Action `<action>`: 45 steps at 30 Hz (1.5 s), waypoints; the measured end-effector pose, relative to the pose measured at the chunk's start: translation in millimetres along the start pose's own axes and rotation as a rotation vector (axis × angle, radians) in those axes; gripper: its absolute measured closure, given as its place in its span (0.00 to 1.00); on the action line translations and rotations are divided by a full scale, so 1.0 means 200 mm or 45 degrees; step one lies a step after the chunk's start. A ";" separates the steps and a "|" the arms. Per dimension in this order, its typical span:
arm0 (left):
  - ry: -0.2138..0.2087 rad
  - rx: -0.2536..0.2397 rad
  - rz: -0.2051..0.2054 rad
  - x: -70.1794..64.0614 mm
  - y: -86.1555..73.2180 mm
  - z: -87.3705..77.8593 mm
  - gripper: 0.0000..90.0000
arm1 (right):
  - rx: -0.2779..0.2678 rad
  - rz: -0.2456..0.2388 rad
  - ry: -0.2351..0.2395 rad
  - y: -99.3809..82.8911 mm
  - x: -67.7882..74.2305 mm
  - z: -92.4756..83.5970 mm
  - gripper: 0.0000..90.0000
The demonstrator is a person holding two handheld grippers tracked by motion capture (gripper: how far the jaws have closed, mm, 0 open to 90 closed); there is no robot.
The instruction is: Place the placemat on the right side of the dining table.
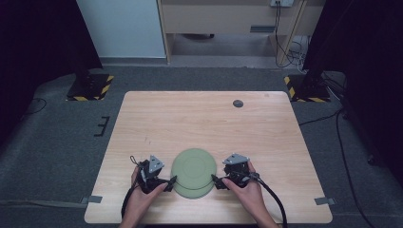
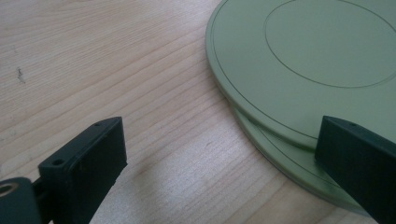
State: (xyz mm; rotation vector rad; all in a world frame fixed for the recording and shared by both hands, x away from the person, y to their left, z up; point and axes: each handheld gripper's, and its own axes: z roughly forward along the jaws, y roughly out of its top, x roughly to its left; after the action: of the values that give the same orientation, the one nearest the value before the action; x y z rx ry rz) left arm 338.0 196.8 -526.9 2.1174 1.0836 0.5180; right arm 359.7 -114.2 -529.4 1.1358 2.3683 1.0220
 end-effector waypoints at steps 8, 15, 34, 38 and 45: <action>0.013 0.002 0.004 0.00 0.00 0.00 0.01 | -0.007 -0.016 -0.001 0.00 0.02 -0.01 0.05; 0.031 -0.007 0.009 0.00 0.01 0.01 0.01 | -0.002 0.003 0.003 0.01 0.01 0.00 0.02; 0.024 -0.014 -0.007 0.01 0.01 0.01 0.02 | -0.024 0.021 -0.022 0.01 0.00 0.02 0.04; 0.019 -0.013 -0.005 0.00 0.01 0.01 0.03 | -0.027 0.022 -0.014 0.01 0.02 0.01 0.06; 0.037 -0.004 -0.004 0.00 0.01 0.02 0.01 | -0.020 0.017 -0.019 0.01 0.02 0.01 0.04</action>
State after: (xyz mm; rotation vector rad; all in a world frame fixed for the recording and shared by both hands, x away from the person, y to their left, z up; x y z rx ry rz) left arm 341.0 193.9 -526.8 2.1111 1.1010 0.5501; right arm 358.8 -109.5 -529.7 1.1515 2.3397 1.0316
